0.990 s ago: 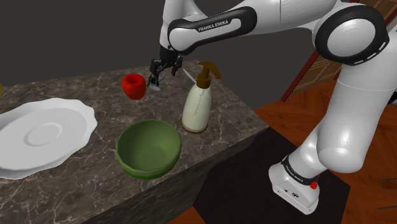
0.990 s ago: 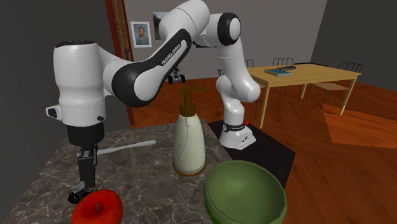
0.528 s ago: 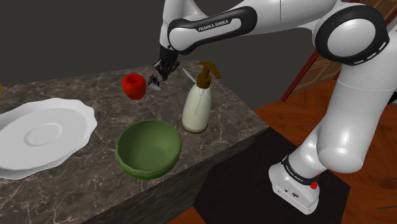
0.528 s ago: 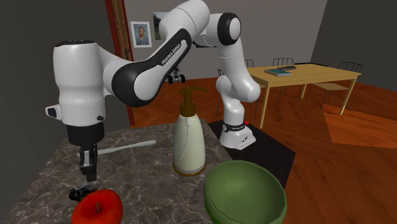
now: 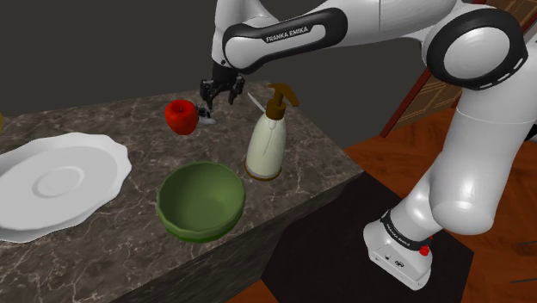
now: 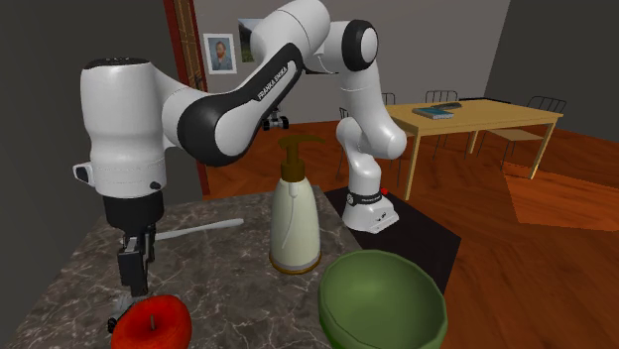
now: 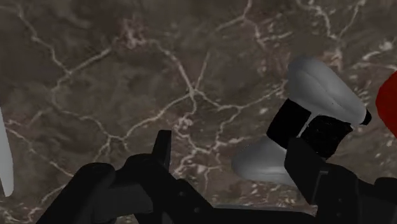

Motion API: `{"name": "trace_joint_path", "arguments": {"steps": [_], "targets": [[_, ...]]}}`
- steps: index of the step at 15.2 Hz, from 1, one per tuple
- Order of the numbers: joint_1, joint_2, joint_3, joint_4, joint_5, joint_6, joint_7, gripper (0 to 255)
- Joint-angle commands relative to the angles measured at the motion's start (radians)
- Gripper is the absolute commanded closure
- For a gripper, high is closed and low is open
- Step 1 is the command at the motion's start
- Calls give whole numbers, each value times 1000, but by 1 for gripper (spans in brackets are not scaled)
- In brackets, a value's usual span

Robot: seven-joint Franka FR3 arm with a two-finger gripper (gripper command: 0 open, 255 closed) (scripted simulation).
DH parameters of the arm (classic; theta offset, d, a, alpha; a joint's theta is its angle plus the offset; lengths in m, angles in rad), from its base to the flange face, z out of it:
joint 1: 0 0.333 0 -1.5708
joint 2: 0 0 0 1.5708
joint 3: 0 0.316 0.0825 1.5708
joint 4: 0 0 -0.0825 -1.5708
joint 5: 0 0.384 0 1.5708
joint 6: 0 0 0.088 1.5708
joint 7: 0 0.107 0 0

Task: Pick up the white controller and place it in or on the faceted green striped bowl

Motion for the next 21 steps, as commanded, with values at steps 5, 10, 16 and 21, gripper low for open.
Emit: {"name": "trace_joint_path", "arguments": {"steps": [5, 10, 16, 21], "targets": [[133, 64, -47, 149, -46, -126, 455, 0], [132, 93, -50, 126, -50, -74, 458, 0], [131, 103, -51, 120, -52, -59, 459, 0], [131, 103, -51, 120, -52, -59, 459, 255]]}}
